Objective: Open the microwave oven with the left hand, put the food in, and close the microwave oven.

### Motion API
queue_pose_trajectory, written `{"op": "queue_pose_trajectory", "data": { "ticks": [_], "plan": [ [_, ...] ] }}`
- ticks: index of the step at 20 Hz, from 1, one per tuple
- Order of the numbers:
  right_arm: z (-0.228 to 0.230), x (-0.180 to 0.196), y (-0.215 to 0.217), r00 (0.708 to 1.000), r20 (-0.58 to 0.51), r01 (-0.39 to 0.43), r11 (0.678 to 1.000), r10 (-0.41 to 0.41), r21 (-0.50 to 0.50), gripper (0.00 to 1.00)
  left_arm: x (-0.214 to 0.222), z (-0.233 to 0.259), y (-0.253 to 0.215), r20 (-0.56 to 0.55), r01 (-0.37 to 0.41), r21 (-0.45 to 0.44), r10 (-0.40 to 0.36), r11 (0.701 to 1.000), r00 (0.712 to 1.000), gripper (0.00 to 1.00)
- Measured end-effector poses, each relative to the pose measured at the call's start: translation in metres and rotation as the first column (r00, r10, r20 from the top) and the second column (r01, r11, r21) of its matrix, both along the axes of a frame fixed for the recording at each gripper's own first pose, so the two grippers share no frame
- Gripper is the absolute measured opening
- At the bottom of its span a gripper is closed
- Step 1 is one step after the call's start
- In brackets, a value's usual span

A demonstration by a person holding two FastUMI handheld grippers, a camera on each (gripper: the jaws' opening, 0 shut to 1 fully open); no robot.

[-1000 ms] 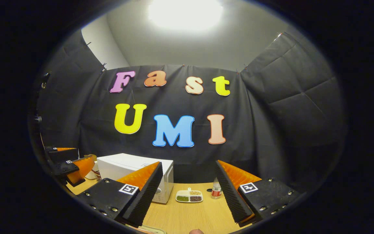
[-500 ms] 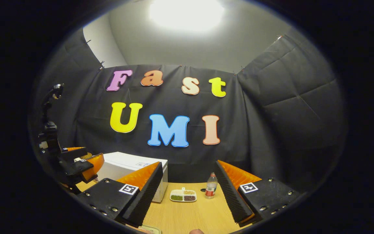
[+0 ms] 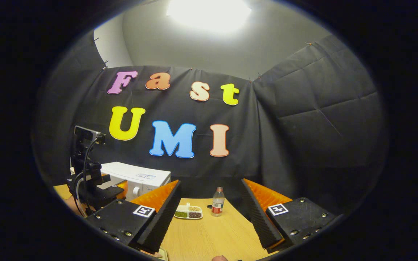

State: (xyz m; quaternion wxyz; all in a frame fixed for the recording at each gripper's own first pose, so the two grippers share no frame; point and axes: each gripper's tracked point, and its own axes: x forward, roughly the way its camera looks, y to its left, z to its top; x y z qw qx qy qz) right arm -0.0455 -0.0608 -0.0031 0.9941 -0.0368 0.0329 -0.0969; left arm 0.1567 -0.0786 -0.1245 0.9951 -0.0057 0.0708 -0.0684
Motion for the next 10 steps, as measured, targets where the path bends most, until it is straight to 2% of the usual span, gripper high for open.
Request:
{"op": "queue_pose_trajectory", "data": {
  "ticks": [10],
  "plan": [
    [-0.009,-0.016,-0.018,0.998,-0.053,0.037,0.998,-0.039,-0.043,0.97,0.057,-0.100,-0.033,-0.184,0.023,0.046,-0.014,0.999,0.983,0.96]
  ]
}}
